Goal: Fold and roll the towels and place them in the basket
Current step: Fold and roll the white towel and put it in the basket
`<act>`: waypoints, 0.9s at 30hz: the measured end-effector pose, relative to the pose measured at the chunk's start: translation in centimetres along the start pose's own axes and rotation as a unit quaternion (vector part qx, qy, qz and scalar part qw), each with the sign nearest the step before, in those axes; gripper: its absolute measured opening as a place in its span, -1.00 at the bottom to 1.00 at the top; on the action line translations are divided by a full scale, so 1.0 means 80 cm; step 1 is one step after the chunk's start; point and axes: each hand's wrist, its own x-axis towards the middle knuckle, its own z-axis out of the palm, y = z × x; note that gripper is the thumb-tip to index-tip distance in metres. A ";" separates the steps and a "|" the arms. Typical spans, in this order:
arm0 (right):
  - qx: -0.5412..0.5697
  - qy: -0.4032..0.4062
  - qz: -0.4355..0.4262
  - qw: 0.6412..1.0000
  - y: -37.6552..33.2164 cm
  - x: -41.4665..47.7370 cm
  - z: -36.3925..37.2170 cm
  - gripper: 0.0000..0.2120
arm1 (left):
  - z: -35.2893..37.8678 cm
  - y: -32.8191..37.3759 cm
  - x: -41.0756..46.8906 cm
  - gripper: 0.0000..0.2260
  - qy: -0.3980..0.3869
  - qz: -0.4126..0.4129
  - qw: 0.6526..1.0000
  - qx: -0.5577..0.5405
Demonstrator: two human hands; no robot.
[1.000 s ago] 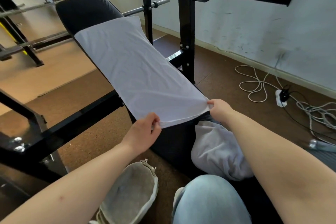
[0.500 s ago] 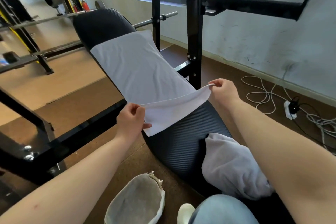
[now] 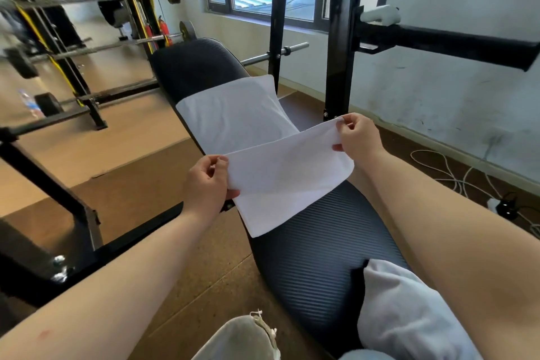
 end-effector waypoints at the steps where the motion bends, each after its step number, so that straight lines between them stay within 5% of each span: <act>1: -0.006 0.004 -0.013 1.000 -0.005 0.007 0.005 -0.79 | -0.002 0.002 0.009 -0.78 0.005 0.001 1.000 0.001; 10: -0.095 0.054 -0.088 0.990 -0.048 0.090 0.059 -0.77 | -0.016 0.038 0.097 -0.83 0.083 0.026 0.996 0.005; 17: -0.019 0.058 -0.069 0.996 -0.101 0.170 0.118 -0.75 | -0.031 0.058 0.185 -0.89 0.198 0.062 0.978 0.024; 23: -0.034 0.046 -0.036 0.998 -0.115 0.222 0.171 -0.75 | -0.044 0.036 0.242 -0.75 0.204 0.079 0.966 0.139; 27: 0.012 -0.037 0.029 0.999 -0.095 0.238 0.199 -0.84 | -0.049 0.018 0.263 -0.74 0.179 0.063 0.965 0.181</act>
